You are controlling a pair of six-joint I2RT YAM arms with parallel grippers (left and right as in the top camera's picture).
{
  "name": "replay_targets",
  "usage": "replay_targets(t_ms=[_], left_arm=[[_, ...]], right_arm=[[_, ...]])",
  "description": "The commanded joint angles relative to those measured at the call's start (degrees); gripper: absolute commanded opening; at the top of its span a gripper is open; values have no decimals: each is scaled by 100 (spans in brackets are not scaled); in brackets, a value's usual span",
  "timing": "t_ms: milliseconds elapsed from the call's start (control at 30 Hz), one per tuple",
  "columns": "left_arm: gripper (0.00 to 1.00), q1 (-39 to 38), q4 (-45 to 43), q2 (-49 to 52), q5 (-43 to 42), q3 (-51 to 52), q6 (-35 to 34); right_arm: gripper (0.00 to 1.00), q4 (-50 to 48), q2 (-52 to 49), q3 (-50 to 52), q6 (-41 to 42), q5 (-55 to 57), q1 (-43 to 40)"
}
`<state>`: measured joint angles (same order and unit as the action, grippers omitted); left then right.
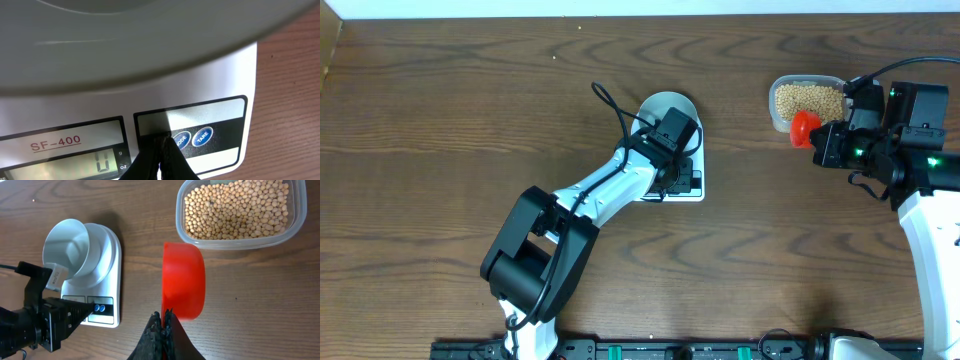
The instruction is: Scoop item into bowl and weigh 50g on scale
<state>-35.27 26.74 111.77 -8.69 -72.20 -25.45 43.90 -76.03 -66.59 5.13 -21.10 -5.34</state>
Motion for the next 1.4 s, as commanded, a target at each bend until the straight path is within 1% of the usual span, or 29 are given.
replay_targets(t_ms=[0,200,467,833,967,1133,1300,1367], left_arm=[[7,20,90,-201,15,-15,195],[7,20,118,-785,33,-15,317],[7,13,317,-763,35,-13,317],[7,15,319,-728,37,-11,326],[7,15,417,-730,33,-11,752],[7,20,446,-822,33,-13,1587],[7,37,448,-1276,37,-13,2472],[7,90,452,-1521,37,-13,2688]], right_arm=[[1,4,4,-101,-96,-2,-24],[1,2,4,-101,-94,-2,-24],[1,-9,4,-101,-96,0,-24],[1,-63,-7,-101,-157,20,-24],[1,-61,-7,-101,-162,24,-24],[1,-105,-7,-101,-227,26,-24],[1,-155,-7,-101,-245,24,-24],[1,-173,-7,-101,-245,24,-24]])
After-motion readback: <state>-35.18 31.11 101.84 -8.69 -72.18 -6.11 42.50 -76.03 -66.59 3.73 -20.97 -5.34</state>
